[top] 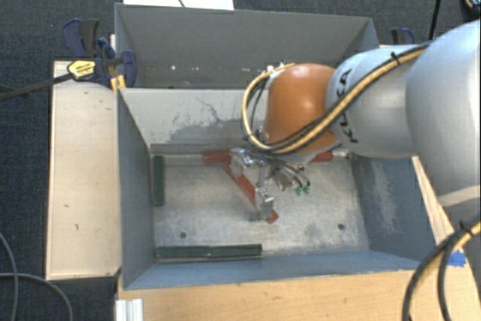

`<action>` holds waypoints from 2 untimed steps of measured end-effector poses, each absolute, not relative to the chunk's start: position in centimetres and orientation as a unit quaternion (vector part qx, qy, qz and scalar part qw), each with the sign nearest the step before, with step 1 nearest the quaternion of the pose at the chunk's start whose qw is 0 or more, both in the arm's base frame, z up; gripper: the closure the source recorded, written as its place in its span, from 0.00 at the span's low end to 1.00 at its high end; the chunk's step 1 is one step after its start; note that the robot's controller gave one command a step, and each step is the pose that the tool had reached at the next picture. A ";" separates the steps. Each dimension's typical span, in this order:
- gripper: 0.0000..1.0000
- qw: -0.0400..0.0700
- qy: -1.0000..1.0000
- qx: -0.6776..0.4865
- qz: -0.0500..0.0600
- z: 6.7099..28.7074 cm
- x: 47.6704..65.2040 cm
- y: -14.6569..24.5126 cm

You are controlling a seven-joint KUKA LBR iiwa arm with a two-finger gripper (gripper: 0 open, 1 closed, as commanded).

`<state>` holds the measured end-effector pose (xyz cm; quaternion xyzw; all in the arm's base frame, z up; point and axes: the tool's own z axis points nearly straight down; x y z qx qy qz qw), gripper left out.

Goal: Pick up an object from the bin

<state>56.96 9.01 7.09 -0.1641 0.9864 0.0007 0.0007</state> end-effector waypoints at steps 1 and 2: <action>0.00 -0.001 0.992 -0.124 0.000 7.0 56.5 4.7; 1.00 -0.001 0.992 -0.124 0.000 7.1 56.5 4.9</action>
Offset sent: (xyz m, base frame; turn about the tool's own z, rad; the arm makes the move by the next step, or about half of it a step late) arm -0.0048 -0.0415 -0.0009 0.0650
